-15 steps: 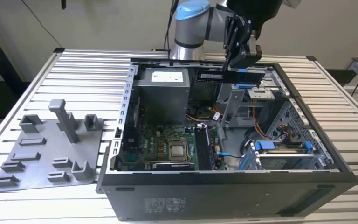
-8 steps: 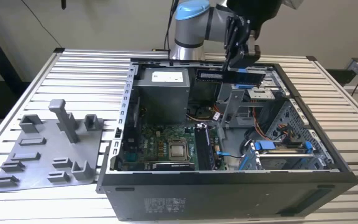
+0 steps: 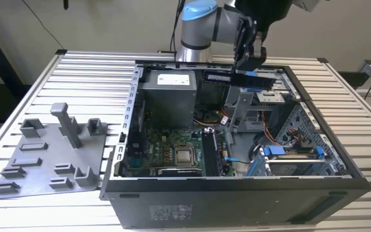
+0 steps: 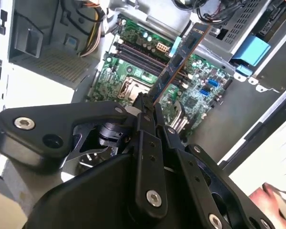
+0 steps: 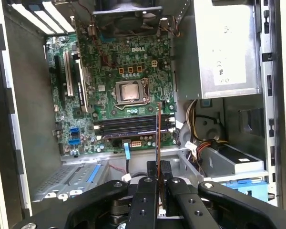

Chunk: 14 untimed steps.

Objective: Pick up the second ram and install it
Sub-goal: 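Insert the second ram into the second slot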

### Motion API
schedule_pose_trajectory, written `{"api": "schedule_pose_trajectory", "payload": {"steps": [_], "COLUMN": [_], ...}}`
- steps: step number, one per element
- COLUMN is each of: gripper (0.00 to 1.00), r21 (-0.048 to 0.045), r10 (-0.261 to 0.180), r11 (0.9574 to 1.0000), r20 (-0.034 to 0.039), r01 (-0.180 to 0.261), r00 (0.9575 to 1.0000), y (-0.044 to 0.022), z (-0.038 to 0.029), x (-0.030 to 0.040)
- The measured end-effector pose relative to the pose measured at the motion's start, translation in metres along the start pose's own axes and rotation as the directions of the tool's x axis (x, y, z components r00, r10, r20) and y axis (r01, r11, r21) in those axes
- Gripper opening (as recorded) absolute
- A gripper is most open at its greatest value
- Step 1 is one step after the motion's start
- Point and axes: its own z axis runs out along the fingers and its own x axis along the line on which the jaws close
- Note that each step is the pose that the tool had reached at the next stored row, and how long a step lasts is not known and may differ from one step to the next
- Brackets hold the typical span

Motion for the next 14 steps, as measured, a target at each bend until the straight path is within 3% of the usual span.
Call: {"api": "schedule_pose_trajectory", "payload": {"steps": [4,7,11,14], "gripper": [0.14,0.14,0.14,0.14], "r21": [0.0023,0.0042,0.0065,0.0082], "r10": [0.056,0.105,0.168,0.216], "r11": [0.9984,0.9945,0.9858,0.9763], "r20": [0.0019,0.0037,0.0063,0.0084], "r01": [-0.056,-0.105,-0.168,-0.216], "r00": [0.9984,0.9945,0.9858,0.9763], "y": [0.0,0.0,0.0,-0.0001], "z": [0.0004,0.0007,0.0011,0.0016], "x": [0.0,0.0,0.0,0.0001]}}
